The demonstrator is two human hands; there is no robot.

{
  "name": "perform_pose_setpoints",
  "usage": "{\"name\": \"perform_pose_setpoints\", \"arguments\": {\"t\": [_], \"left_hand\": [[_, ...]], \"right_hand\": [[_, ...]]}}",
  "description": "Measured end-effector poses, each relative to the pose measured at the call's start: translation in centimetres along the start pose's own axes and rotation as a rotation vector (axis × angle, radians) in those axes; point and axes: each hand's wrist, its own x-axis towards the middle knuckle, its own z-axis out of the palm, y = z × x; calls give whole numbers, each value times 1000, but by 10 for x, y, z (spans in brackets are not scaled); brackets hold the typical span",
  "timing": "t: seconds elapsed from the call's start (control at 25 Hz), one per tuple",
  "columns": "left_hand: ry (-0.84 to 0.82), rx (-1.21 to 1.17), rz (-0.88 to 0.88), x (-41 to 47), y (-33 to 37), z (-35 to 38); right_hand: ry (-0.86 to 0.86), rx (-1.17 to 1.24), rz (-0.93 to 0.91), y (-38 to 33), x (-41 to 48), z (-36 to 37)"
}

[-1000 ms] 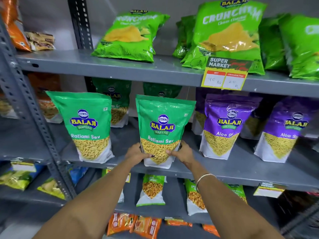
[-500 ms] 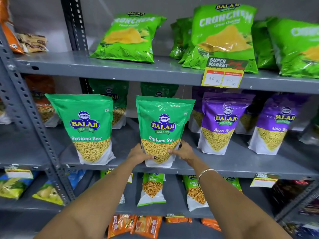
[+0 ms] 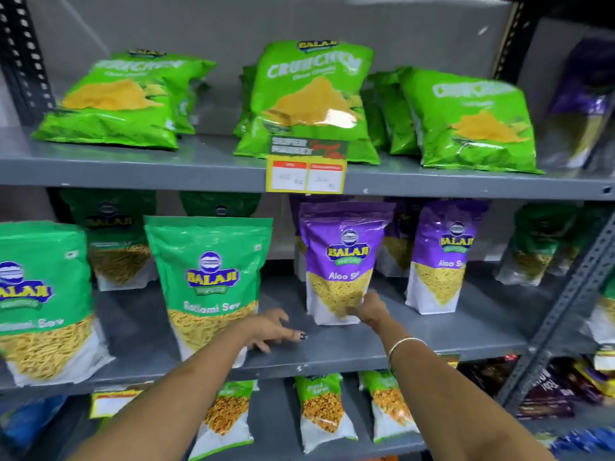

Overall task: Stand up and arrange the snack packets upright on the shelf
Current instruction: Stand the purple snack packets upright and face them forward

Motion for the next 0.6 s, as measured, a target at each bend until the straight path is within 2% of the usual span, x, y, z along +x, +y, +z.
{"name": "perform_pose_setpoints", "arguments": {"t": [0.08,0.2,0.32,0.36,0.6], "left_hand": [[232,-190,71,31,22,19],[404,-317,124,80,37,40],[496,-432,95,115,32,53],[526,-453,85,116,33,56],[585,-436,56,94,35,73]], "right_hand": [[8,112,-59,9,22,-16],[-174,264,-183,24,65,-25],[-455,461,-289,34,82,-21],[-496,504,-301,36,83,-20],[-518,522,-363,43,59,-31]]}}
